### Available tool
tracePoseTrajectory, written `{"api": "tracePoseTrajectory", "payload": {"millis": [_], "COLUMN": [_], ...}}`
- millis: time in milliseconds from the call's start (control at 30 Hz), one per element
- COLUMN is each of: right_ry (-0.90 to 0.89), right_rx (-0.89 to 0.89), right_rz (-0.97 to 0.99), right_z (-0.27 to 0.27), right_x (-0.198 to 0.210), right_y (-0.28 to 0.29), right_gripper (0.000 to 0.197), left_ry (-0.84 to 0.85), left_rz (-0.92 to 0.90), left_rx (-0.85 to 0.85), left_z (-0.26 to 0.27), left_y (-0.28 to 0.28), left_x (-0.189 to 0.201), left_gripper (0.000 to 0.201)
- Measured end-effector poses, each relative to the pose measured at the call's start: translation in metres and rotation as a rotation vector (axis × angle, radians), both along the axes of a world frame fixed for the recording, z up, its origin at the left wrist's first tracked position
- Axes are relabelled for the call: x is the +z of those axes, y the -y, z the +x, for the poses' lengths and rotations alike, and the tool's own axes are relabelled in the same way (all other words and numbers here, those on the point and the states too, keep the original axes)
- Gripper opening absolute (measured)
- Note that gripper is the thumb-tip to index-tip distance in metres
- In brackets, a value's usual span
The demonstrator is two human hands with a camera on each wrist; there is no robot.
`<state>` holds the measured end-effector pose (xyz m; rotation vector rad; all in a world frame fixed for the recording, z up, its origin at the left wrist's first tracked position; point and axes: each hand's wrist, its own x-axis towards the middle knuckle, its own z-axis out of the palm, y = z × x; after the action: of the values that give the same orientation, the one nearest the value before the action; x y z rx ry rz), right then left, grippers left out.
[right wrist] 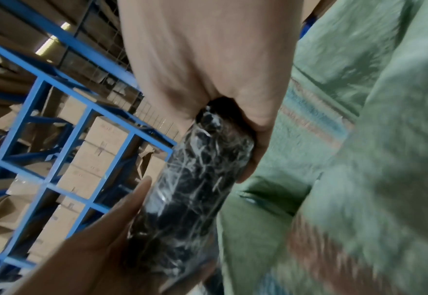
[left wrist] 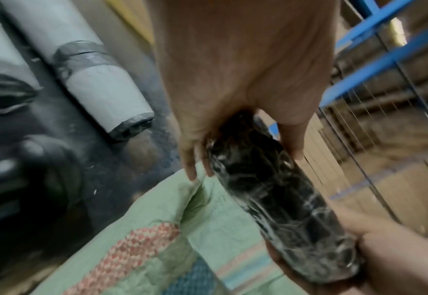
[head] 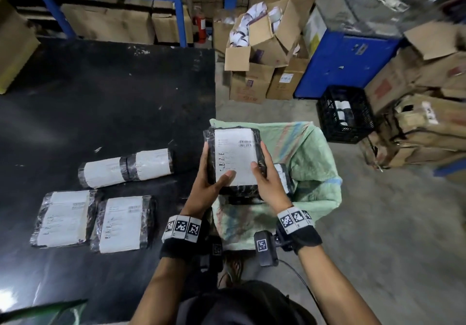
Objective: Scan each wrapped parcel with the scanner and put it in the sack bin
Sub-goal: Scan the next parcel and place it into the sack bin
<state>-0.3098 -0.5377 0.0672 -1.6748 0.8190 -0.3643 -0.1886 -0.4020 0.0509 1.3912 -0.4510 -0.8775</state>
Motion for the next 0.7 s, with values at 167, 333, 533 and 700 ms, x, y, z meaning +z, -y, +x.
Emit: {"api": "tracePoseTrajectory", "payload": {"millis": [167, 333, 533, 700], "right_ry": [-0.175, -0.502, -0.714, -0.724], "right_rx": [-0.007, 0.028, 0.037, 0.029], "right_rz": [0.038, 0.001, 0.007, 0.033], "right_z": [-0.021, -0.025, -0.028, -0.031], "right_x": [-0.008, -0.052, -0.117, -0.158], "right_y": [0.077, 0.160, 0.217, 0.220], "right_gripper": [0.060, 0.063, 0.069, 0.069], "left_ry": [0.486, 0.771, 0.805, 0.815], "left_rz": [0.489, 0.597, 0.641, 0.657], "left_rx": [0.023, 0.046, -0.037, 0.000], "left_z": [0.003, -0.005, -0.012, -0.011], "left_y": [0.034, 0.044, 0.052, 0.051], "left_x": [-0.034, -0.050, -0.073, -0.079], "left_gripper": [0.080, 0.072, 0.077, 0.097]}}
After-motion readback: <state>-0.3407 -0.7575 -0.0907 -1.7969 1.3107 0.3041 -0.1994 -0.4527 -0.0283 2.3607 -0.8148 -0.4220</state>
